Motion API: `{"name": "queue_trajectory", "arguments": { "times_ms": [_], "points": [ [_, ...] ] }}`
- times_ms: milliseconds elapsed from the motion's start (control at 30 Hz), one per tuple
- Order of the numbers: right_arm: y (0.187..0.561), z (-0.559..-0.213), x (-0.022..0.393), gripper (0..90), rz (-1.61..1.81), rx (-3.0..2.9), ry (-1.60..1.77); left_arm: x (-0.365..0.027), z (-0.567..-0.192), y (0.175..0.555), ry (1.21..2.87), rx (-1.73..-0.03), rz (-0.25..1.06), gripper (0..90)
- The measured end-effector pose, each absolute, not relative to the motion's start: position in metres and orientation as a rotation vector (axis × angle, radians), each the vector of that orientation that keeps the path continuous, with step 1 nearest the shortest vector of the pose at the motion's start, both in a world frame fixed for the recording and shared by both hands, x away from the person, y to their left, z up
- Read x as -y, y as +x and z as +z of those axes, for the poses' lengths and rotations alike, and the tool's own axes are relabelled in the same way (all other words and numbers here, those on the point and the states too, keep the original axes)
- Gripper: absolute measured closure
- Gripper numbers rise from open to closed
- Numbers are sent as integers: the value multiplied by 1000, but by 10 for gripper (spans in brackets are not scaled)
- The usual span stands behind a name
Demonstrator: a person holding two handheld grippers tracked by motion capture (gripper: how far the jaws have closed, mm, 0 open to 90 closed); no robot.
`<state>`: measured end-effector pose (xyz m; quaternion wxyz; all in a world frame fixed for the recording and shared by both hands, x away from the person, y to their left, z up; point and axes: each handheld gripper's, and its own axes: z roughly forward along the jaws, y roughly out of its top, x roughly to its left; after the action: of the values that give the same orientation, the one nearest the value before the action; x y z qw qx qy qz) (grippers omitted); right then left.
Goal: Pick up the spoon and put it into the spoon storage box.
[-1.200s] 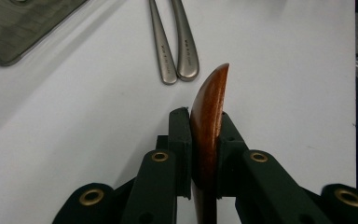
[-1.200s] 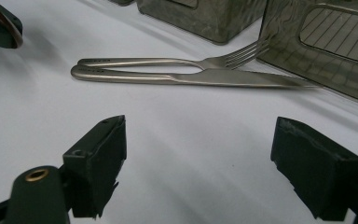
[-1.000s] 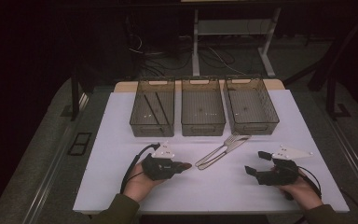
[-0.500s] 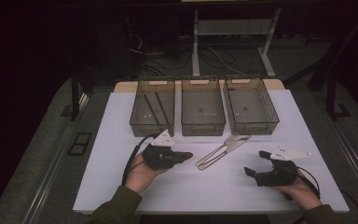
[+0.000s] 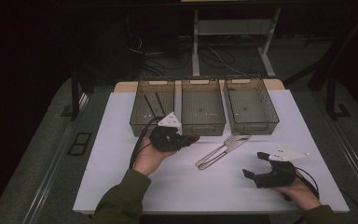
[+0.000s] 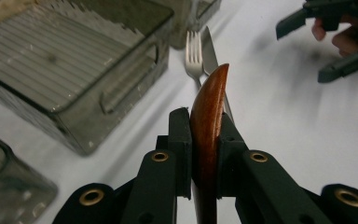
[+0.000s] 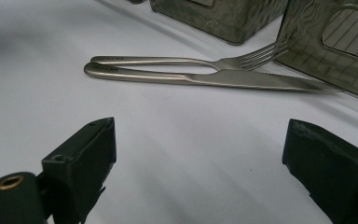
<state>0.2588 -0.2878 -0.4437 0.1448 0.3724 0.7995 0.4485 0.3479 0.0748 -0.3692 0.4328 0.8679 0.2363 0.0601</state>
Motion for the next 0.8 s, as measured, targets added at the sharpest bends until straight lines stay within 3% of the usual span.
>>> {"name": "queue_trajectory", "arguments": {
  "times_ms": [800],
  "points": [
    [258,-442,291,90,1306,-2293,1077,-29,-334,433,2132,-623,247,795]
  ]
}}
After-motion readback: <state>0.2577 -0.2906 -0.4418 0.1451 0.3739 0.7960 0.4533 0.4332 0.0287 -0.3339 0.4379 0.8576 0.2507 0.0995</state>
